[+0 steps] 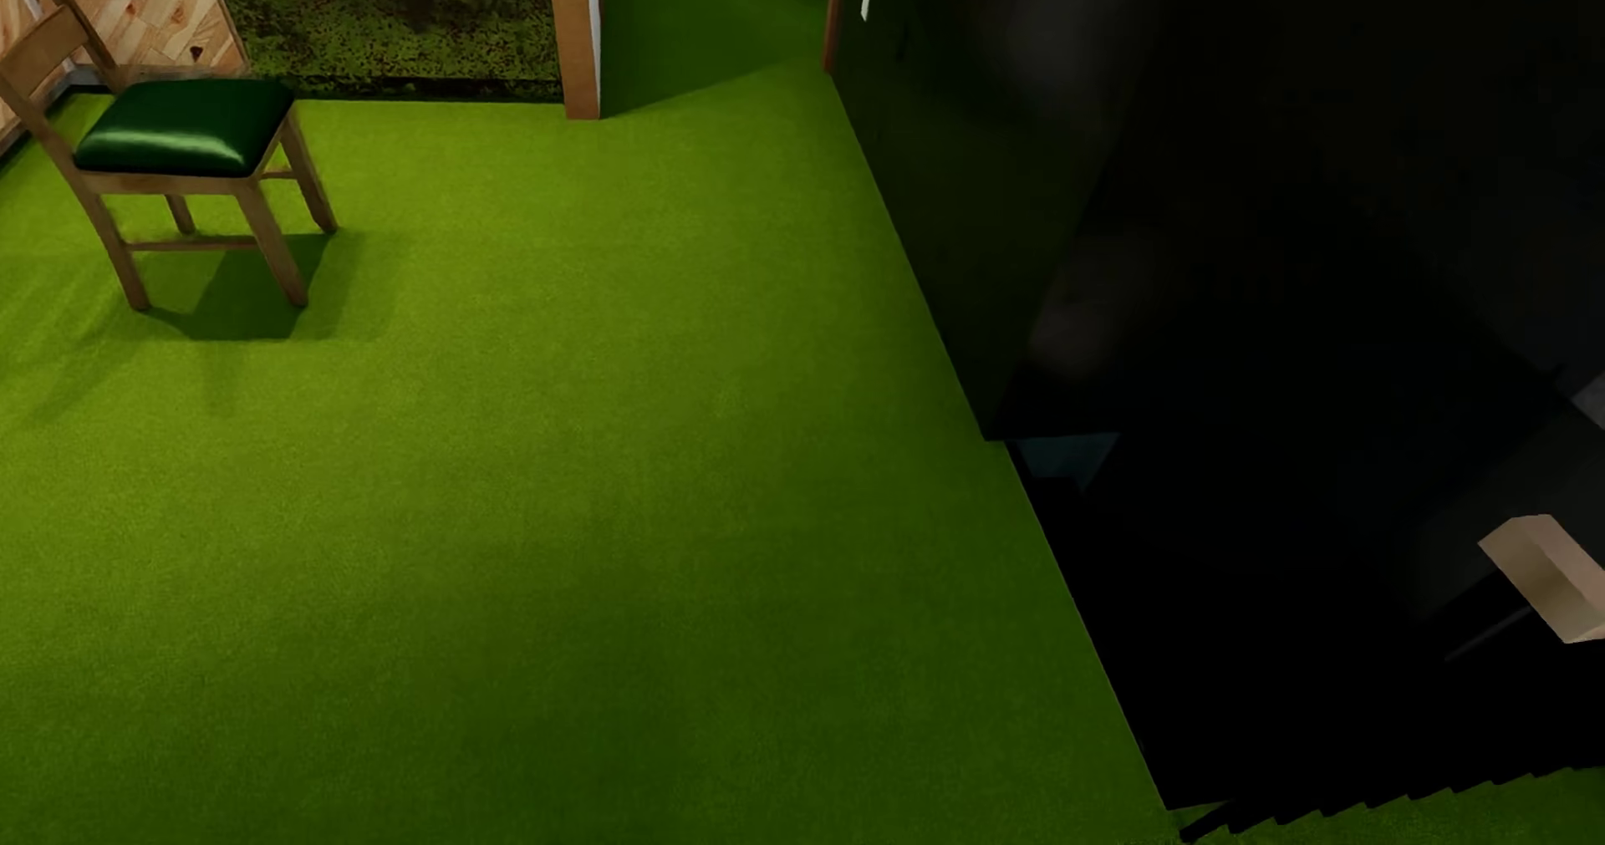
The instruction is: Move towards the door
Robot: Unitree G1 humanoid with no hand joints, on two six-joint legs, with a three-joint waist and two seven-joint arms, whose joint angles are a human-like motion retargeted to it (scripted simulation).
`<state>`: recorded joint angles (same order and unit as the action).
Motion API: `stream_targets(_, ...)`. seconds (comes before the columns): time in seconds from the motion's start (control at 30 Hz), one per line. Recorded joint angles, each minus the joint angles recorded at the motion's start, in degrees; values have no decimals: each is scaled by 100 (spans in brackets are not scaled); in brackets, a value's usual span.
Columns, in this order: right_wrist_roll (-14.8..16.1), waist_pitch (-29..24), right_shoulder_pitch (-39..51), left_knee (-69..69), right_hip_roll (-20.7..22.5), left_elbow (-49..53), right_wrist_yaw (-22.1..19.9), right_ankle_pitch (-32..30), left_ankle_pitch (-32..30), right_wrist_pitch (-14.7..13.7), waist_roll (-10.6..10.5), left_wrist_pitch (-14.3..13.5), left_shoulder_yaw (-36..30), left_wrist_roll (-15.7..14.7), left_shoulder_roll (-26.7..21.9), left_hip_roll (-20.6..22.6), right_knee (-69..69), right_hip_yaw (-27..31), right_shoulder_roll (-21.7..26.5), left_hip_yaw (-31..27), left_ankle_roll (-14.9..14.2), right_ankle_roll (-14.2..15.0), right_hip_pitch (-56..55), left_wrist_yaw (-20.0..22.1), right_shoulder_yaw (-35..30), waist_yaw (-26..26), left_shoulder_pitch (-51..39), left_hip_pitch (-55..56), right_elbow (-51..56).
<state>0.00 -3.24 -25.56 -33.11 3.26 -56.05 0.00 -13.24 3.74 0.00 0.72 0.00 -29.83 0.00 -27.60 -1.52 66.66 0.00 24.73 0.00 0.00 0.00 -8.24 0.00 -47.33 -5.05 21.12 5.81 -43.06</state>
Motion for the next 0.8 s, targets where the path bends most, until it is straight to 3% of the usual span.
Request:
stream_targets(0.07,0,15,-45,399,264,585,0,-59,54,0,-219,0,755,0,-40,17,-269,0,-6,0,0,0,-963,0,-22,397,-127,-692,-179)
stream_targets(0.13,0,-150,-44,585,425,1280,0,-707,204,0,-354,0,1457,0,-91,74,-2141,0,29,0,0,0,-1257,0,-131,615,-161,-1397,-298)
stream_targets(0.17,0,-236,-32,612,412,1527,0,-740,322,0,-339,0,1666,0,-114,171,-3218,0,40,0,0,0,-1199,0,-132,687,-177,-1691,-337)
stream_targets(0.2,0,-263,-33,668,377,1680,0,-34,429,0,-322,0,1758,0,-123,290,-4114,0,53,0,0,0,-1144,0,-91,716,-184,-1961,-363)
stream_targets(0.23,0,-266,-38,683,323,1739,0,1085,514,0,-339,0,1752,0,-104,363,-4353,0,79,0,0,0,-1152,0,-42,735,-167,-2215,-371)
stream_targets(0.27,0,-250,13,635,301,1707,0,1134,555,0,-388,0,1684,0,-50,382,-4341,0,112,0,0,0,-1402,0,-12,684,-131,-2393,-399)
stream_targets(0.33,0,-117,211,450,354,1359,0,37,248,0,-549,0,1224,0,88,183,-4085,0,126,0,0,0,-1530,0,-71,869,93,-2636,-597)
stream_targets(0.37,0,85,237,121,417,1041,0,-331,-230,0,-654,0,658,0,138,22,-3892,0,92,0,0,0,-1640,0,-36,864,203,-2490,-706)
stream_targets(0.43,0,217,431,-1813,592,282,0,17,-1700,0,-890,0,-502,0,294,-608,-3759,0,103,0,0,0,-1216,0,-252,652,364,-1485,-886)
stream_targets(0.47,0,227,655,-2856,661,-22,0,367,-1549,0,-919,0,-975,0,357,-746,-3808,0,143,0,0,0,-931,0,-443,429,399,-752,-909)
stream_targets(0.53,0,86,1001,-4079,595,-319,0,1137,-492,0,-717,0,-1499,0,367,-763,-4045,0,186,0,0,0,11,0,-302,-241,619,201,-833)
stream_targets(0.63,0,-185,1173,-2710,376,-401,0,2327,190,0,-485,0,-1847,0,372,-494,-4214,0,359,0,0,0,1521,0,1002,-580,999,876,-99)
stream_targets(0.7,0,-295,1222,-675,379,-470,0,2639,-403,0,-460,0,-2233,0,394,-367,-4247,0,427,0,0,0,2137,0,1786,-589,894,894,385)
stream_targets(0.77,0,-282,1317,643,324,-351,0,2799,-1386,0,-390,0,-1984,0,386,-302,-4215,0,399,0,0,0,2577,0,2020,-592,713,916,552)
stream_targets(0.8,0,-369,1313,571,240,-226,0,2785,-1233,0,-329,0,-1693,0,340,-326,-4247,0,361,0,0,0,2898,0,1934,-617,625,907,548)
